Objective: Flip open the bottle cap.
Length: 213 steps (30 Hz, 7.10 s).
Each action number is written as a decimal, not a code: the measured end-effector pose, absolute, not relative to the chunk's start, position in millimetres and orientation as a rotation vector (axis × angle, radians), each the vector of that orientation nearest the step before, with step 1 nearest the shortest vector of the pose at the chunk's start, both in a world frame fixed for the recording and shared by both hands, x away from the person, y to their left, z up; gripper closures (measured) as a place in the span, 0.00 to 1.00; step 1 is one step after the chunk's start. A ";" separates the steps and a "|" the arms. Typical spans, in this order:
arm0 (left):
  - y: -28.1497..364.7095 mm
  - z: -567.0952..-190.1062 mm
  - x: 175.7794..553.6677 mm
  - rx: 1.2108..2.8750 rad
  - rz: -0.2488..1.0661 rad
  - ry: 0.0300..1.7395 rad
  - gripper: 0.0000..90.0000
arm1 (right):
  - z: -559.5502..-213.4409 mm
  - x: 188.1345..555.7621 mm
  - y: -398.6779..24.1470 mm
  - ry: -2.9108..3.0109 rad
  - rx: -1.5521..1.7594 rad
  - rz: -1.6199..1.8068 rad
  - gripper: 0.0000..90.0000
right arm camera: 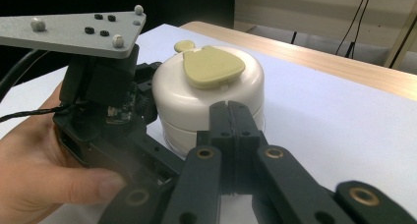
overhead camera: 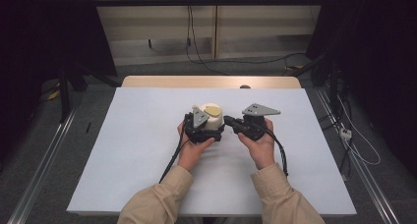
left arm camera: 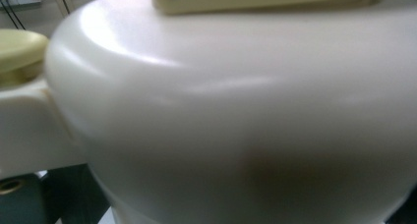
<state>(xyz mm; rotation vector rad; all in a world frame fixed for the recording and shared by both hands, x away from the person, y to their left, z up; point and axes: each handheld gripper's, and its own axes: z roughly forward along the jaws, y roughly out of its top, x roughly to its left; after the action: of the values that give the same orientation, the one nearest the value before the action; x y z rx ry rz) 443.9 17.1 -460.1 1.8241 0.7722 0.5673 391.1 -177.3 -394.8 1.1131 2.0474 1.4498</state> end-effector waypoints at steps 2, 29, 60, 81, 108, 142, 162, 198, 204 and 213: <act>16.9 -460.1 443.8 1.824 0.569 0.773 0.05 | -394.1 391.4 -176.7 2.055 1.115 1.445 1.00; 16.0 -460.1 443.4 1.829 0.573 0.773 0.05 | -391.1 403.1 -166.6 2.076 1.073 1.397 1.00; 15.4 -460.1 443.1 1.835 0.582 0.774 0.05 | -385.3 406.6 -164.7 2.062 1.046 1.416 1.00; 14.3 -460.3 442.7 1.835 0.592 0.777 0.05 | -383.8 409.4 -157.3 2.065 1.022 1.422 1.00; 13.5 -460.3 442.3 1.837 0.598 0.778 0.05 | -378.6 413.8 -151.2 2.056 1.000 1.440 1.00; 12.9 -460.5 442.2 1.832 0.599 0.782 0.05 | -373.7 420.5 -146.8 2.042 0.982 1.471 1.00; 13.6 -460.3 442.6 1.835 0.598 0.779 0.05 | -371.2 431.0 -139.5 2.047 0.965 1.500 1.00; 20.6 -458.8 438.0 1.824 0.559 0.794 0.05 | -371.9 429.5 -143.1 2.047 1.024 1.560 0.78; 22.7 -459.4 438.8 1.844 0.503 0.819 0.04 | -372.8 422.0 -154.6 2.037 1.033 1.582 0.62; 27.0 -458.4 431.4 1.899 0.520 0.807 0.04 | -380.1 406.9 -178.3 2.032 1.049 1.601 0.39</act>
<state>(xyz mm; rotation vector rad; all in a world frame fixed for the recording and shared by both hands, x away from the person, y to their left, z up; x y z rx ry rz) 431.4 27.0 -458.4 1.8994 0.8066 0.5204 406.9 -178.3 -380.1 1.0491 2.0316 1.6014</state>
